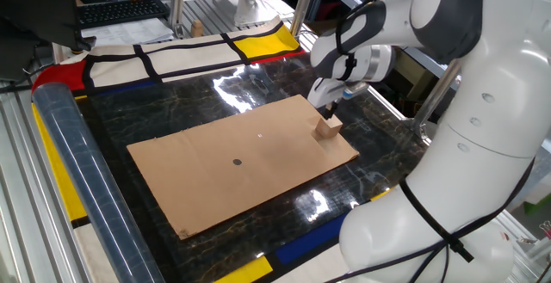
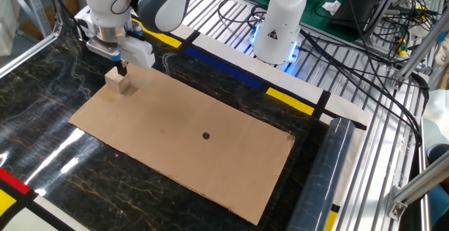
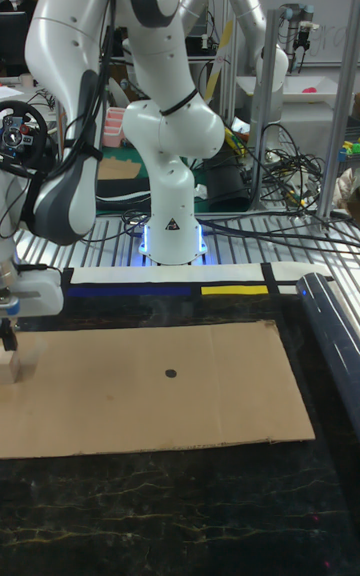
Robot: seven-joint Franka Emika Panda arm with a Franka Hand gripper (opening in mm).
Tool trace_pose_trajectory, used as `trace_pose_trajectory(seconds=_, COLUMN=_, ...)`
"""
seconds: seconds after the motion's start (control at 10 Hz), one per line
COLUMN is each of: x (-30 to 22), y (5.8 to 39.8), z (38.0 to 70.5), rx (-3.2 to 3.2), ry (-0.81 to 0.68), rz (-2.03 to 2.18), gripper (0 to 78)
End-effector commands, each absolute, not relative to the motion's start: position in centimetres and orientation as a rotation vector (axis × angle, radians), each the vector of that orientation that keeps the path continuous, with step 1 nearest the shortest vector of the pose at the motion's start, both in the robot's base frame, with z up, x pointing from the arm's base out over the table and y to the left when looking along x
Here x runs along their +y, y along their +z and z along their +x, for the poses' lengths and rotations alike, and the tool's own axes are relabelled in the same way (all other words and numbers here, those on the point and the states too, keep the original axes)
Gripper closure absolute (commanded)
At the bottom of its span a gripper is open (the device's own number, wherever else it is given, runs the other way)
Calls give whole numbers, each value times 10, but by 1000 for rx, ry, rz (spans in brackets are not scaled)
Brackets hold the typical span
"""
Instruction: Grab the block and place it at the designated location
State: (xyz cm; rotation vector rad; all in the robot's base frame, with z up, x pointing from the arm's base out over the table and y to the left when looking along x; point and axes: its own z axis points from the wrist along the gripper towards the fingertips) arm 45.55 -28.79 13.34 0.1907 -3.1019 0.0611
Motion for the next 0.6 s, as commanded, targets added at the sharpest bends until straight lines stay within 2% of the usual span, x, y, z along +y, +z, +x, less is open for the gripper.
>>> trace_pose_trajectory(seconds=0.1, x=-289, y=125, z=460, rx=-3112, ry=38, rz=202, gripper=776)
trace_pose_trajectory(seconds=0.6, x=-284, y=127, z=463, rx=-3113, ry=25, rz=203, gripper=776)
